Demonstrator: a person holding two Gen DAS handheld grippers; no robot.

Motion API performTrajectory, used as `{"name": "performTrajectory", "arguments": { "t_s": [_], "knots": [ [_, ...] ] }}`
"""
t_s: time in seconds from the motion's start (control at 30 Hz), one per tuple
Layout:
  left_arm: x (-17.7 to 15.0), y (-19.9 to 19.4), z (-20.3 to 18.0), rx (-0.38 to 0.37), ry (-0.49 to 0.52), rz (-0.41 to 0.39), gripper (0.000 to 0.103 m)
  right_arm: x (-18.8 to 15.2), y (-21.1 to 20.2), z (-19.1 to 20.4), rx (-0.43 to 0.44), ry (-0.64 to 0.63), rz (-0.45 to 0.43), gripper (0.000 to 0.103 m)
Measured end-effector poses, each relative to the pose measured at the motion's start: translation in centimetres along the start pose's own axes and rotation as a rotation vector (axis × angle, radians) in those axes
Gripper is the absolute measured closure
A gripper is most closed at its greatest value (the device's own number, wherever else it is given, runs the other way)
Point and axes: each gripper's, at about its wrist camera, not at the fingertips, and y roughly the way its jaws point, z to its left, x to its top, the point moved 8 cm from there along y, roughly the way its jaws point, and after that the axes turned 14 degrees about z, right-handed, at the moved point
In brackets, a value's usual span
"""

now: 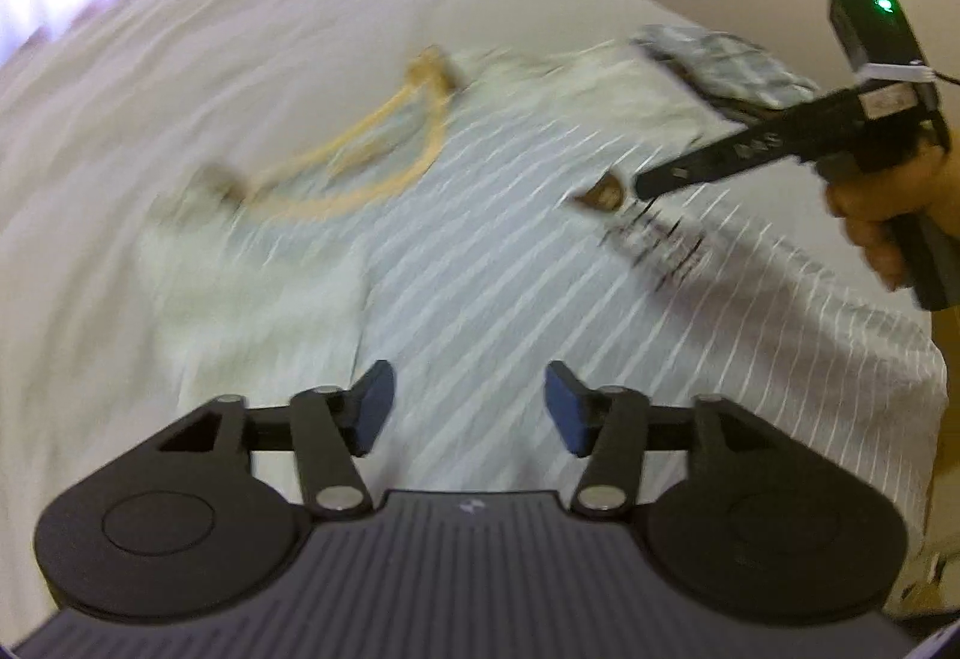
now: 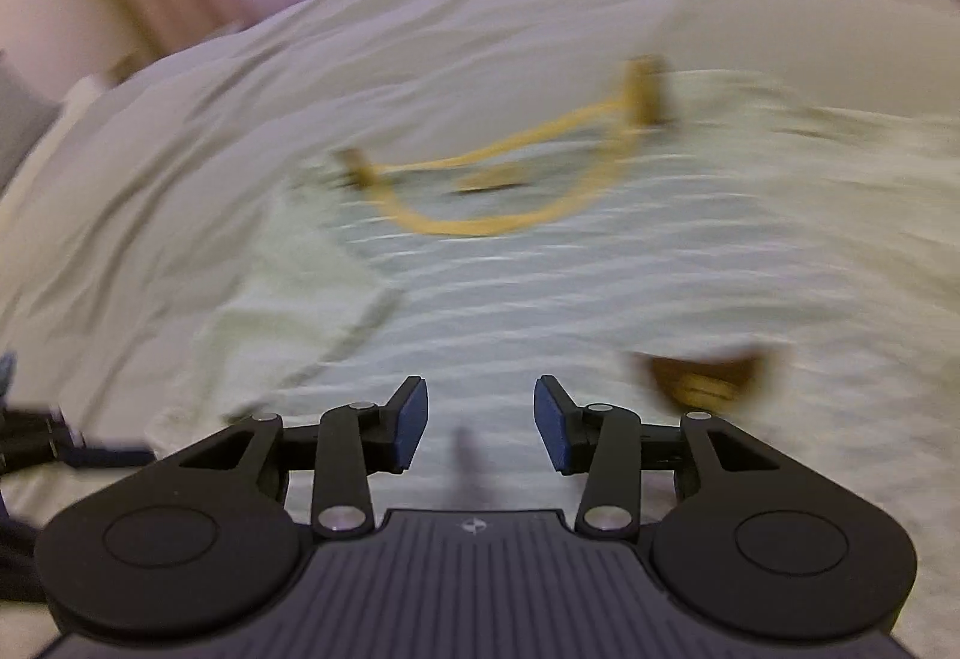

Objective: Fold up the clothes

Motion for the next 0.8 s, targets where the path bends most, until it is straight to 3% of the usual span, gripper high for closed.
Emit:
{"name": "performTrajectory", "arguments": {
  "t_s": [0.13, 0.17, 0.27, 0.4, 0.6, 0.7, 0.8],
  "knots": [
    [7.5, 0.7, -2.5, -0.011, 0.221, -0.032, 0.017, -1.2, -5.0, -6.5, -0.089, 0.161, -0.055, 0.052],
    [9.3, 1.0, -3.2, -0.010, 0.273, -0.035, 0.015, -1.5, -6.1, -8.2, -0.107, 0.197, -0.069, 0.048],
    [14.7, 2.6, -5.5, 0.004, 0.417, -0.037, 0.015, -1.7, -8.1, -13.2, -0.130, 0.284, -0.100, 0.047],
    [20.4, 6.3, -7.3, 0.011, 0.509, -0.019, 0.009, -0.9, -7.8, -19.3, -0.090, 0.386, -0.126, 0.046],
    [26.4, 13.5, -9.3, -0.013, 0.614, 0.071, 0.010, 0.0, -2.4, -26.1, 0.068, 0.532, -0.078, 0.046],
    [28.4, 17.1, -9.7, -0.037, 0.666, 0.143, 0.017, 0.1, -1.0, -27.2, 0.133, 0.572, -0.065, 0.045],
    [29.9, 19.6, -10.2, -0.071, 0.709, 0.199, 0.027, 0.0, -1.1, -28.0, 0.228, 0.641, -0.106, 0.048]
  ]
}}
